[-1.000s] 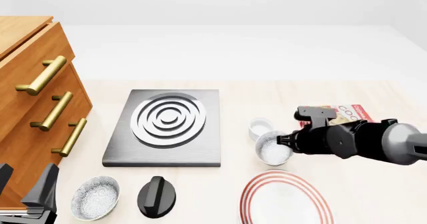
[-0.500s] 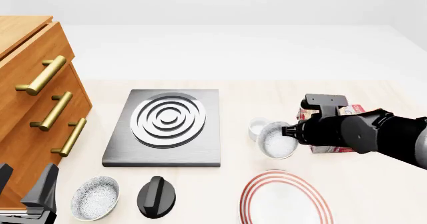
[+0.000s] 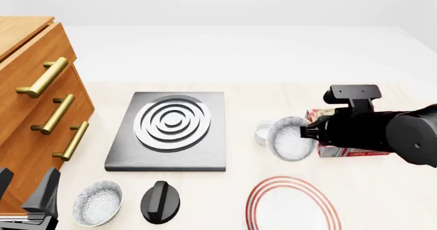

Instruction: Pick the akita bowl between the plate and the ramekin and place it on the plate.

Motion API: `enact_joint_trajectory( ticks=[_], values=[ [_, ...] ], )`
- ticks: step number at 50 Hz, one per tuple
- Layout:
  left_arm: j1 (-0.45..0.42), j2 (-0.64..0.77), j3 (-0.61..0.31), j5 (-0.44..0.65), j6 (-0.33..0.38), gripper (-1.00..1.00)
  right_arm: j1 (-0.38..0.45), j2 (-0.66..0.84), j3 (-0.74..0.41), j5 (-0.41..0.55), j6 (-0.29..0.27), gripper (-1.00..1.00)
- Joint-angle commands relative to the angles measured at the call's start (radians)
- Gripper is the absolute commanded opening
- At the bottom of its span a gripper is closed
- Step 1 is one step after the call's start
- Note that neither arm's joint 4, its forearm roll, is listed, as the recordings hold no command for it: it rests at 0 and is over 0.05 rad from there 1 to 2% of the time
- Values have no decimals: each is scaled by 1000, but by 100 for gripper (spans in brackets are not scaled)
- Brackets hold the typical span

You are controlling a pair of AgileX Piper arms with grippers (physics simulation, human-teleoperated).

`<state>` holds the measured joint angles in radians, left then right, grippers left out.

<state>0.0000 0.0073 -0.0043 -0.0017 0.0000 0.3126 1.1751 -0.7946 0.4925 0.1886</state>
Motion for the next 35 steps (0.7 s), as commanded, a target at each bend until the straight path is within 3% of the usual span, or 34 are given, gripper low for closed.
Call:
enact_joint_trajectory(
  ticks=[1, 14, 28, 35],
  values=[
    [0, 0, 0, 0, 0, 100, 42, -124, -9, 110, 2, -100],
    [0, 0, 0, 0, 0, 100, 70, -195, 46, 137, -7, -100],
    [0, 0, 0, 0, 0, 100, 125, -260, 94, 165, 25, -100],
    [0, 0, 0, 0, 0, 100, 132, -297, 144, 173, 10, -100]
  ],
)
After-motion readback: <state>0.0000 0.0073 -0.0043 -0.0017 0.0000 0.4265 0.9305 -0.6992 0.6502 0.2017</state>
